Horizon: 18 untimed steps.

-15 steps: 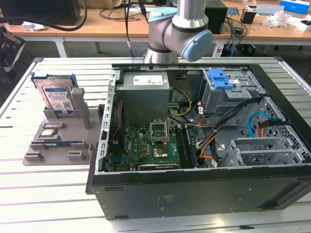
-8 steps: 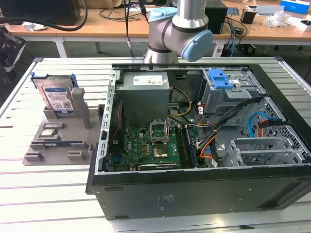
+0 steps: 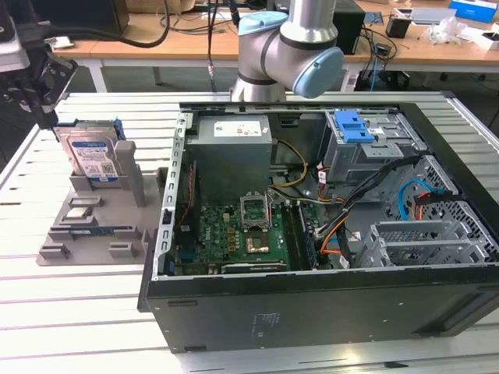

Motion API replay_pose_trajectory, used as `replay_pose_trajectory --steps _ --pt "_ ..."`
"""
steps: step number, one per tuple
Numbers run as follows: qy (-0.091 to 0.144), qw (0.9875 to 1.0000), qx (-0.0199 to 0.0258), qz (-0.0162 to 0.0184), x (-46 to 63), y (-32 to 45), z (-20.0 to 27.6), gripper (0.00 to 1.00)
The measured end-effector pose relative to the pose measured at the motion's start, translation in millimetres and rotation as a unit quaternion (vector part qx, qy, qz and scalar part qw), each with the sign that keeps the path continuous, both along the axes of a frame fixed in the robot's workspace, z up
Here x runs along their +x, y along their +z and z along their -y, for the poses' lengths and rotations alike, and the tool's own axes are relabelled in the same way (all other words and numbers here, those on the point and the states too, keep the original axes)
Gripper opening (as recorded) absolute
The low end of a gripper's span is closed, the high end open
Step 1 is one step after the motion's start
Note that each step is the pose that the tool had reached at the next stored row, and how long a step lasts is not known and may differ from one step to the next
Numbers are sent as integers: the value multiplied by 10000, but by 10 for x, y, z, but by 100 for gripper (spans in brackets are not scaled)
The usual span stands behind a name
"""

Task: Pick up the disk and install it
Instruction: 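Reach for the disk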

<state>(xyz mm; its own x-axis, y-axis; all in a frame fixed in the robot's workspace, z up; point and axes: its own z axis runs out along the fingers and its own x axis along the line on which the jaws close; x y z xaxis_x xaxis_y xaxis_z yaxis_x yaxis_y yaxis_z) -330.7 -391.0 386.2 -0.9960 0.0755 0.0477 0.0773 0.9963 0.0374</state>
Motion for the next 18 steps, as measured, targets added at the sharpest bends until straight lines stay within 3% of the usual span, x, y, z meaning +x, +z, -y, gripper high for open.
replay_pose_trajectory --steps 2,5,13,18 --pt "2 10000 -9 -1 46 -7 -105 11" --pt "1 10000 -16 0 55 -19 -215 11" --pt "1 10000 -16 0 45 -48 -264 11" --pt "2 10000 -16 0 38 -51 -270 11"
